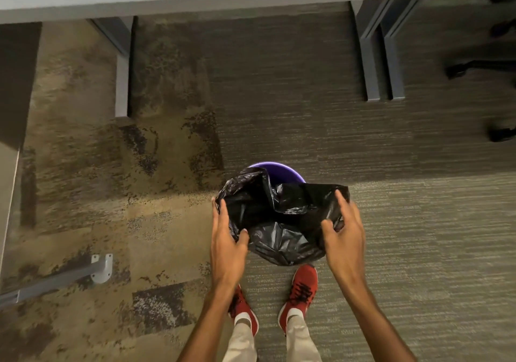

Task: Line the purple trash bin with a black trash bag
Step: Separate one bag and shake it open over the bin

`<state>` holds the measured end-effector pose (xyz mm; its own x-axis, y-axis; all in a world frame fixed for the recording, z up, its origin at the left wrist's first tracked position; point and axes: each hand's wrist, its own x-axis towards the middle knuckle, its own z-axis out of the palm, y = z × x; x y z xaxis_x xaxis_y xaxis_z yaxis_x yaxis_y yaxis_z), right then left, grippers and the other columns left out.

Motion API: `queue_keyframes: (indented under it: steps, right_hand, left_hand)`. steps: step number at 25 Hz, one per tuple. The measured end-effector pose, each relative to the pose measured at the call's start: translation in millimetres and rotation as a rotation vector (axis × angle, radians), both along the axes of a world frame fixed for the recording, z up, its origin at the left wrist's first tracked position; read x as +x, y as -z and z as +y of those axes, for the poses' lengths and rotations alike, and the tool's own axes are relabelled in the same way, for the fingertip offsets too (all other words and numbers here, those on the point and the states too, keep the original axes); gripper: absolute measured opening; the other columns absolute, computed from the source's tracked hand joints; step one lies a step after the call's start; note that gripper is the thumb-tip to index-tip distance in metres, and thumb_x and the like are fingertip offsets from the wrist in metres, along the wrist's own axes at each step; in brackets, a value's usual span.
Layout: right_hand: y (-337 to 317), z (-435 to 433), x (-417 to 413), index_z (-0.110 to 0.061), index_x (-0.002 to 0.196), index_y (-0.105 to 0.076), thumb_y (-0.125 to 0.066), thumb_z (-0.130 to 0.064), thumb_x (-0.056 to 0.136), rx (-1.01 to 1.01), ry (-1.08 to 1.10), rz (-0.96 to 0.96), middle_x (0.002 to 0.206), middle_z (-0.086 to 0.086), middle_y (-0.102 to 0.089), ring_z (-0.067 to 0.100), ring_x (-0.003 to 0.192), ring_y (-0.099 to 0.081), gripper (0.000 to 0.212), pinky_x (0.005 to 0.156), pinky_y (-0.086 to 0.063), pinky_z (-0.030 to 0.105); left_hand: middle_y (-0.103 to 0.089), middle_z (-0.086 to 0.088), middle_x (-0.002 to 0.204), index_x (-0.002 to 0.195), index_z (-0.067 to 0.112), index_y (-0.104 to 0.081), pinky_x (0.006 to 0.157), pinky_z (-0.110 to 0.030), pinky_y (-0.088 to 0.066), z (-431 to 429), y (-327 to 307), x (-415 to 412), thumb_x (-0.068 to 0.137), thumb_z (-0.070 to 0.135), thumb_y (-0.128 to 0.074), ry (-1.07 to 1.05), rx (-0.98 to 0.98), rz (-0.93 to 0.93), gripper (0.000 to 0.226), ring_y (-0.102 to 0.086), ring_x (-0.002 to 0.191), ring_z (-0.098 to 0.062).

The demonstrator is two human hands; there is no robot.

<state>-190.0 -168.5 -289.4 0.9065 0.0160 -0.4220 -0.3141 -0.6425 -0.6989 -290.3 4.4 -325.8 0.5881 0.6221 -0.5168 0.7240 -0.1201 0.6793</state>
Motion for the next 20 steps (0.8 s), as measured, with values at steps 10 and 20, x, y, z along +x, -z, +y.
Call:
queue_keyframes:
  steps: [10,20]
  right_hand:
    - [111.1,-25.4,0.7,-0.016,0.145,-0.052,-0.056,0.000,0.098,-0.023,-0.001,0.313,0.123,0.002,-0.069,0.041,0.117,-0.063,0.049,0.096,-0.055,0.049]
    - [147.0,-27.8,17.2,-0.023,0.151,-0.044,-0.052,0.010,0.092,0.524,0.437,0.221,0.148,0.000,-0.054,0.020,0.112,-0.070,0.068,0.095,-0.058,0.040]
  left_hand:
    - [-0.045,-0.013,0.153,0.150,0.030,-0.039,0.037,-0.016,-0.040,23.0,98.3,-28.6,0.094,-0.013,-0.049,-0.213,-0.222,0.237,0.072,-0.043,0.038,-0.002]
    - [-0.039,0.065,0.112,0.149,0.046,-0.034,0.040,-0.009,-0.038,25.8,107.2,-16.9,0.092,-0.013,-0.045,-0.304,-0.261,-0.181,0.083,-0.046,0.042,0.004]
